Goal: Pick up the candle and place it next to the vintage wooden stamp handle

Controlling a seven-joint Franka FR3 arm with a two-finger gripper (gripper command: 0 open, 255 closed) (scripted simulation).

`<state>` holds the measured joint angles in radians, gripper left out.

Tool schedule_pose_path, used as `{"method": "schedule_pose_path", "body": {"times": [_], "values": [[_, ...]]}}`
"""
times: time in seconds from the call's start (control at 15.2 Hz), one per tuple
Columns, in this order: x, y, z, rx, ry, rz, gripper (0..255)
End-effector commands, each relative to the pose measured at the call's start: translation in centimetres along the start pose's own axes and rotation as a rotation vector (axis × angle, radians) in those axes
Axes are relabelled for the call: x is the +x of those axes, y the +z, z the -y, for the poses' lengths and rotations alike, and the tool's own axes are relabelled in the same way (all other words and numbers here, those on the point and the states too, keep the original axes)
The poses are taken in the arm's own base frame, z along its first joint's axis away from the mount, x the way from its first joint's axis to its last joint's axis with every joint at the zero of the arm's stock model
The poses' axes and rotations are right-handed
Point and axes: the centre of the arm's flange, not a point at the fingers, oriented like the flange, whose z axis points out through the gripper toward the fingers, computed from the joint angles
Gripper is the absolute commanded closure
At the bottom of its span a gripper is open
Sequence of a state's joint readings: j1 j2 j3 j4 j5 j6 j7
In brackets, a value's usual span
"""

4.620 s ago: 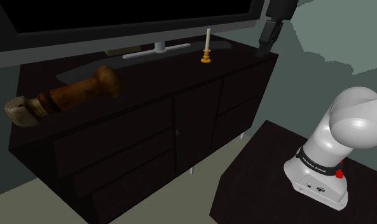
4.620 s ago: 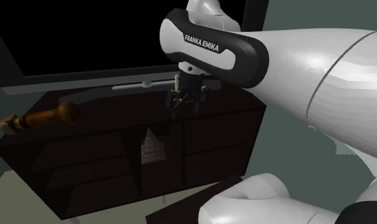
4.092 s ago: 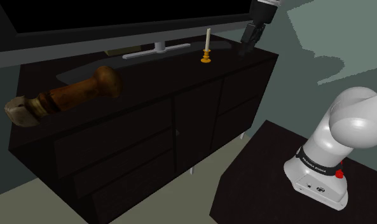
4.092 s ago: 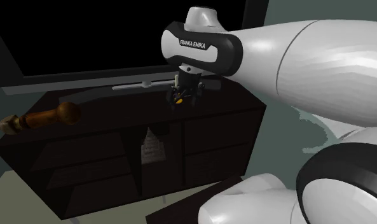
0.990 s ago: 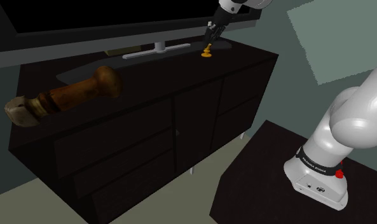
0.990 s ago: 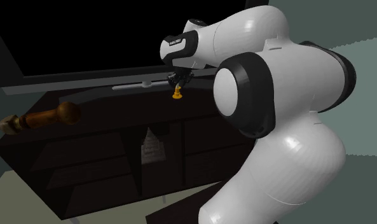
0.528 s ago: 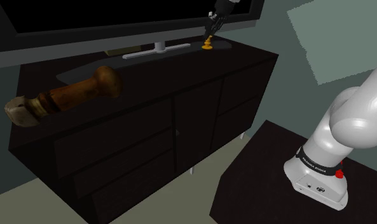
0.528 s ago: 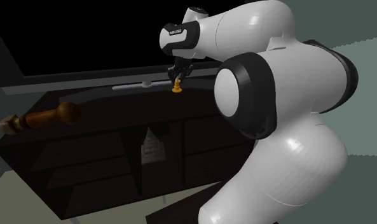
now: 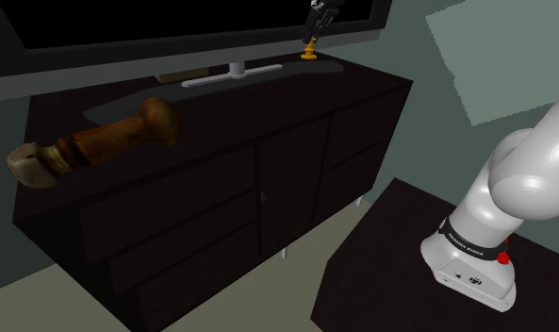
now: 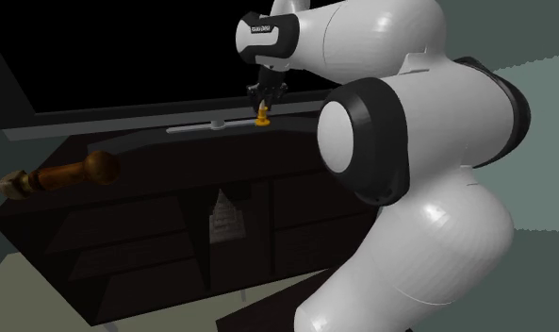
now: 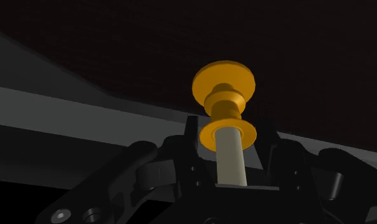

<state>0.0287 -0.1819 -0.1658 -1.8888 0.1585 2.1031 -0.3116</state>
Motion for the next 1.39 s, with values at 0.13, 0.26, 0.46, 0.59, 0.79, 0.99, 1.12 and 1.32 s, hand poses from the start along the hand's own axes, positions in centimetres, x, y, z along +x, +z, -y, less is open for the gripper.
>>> {"method": "schedule_pose_path", "body": {"times": [0.13, 0.26, 0.46, 0.59, 0.79, 0.99, 1.12, 1.32], "values": [[0.8, -1.9, 0.2, 0.000, 0.000, 0.000, 255], [1.2, -2.9, 0.3, 0.000, 0.000, 0.000, 255], [1.9, -4.3, 0.4, 0.000, 0.000, 0.000, 255], [2.3, -5.3, 0.5, 0.000, 0.000, 0.000, 255], [3.0, -6.7, 0.6, 0.000, 0.000, 0.000, 255], [3.6, -8.2, 0.7, 0.000, 0.000, 0.000, 255], [4.1, -9.1, 0.7, 0.000, 0.000, 0.000, 255], [4.7, -10.6, 0.8, 0.000, 0.000, 0.000, 255]]}}
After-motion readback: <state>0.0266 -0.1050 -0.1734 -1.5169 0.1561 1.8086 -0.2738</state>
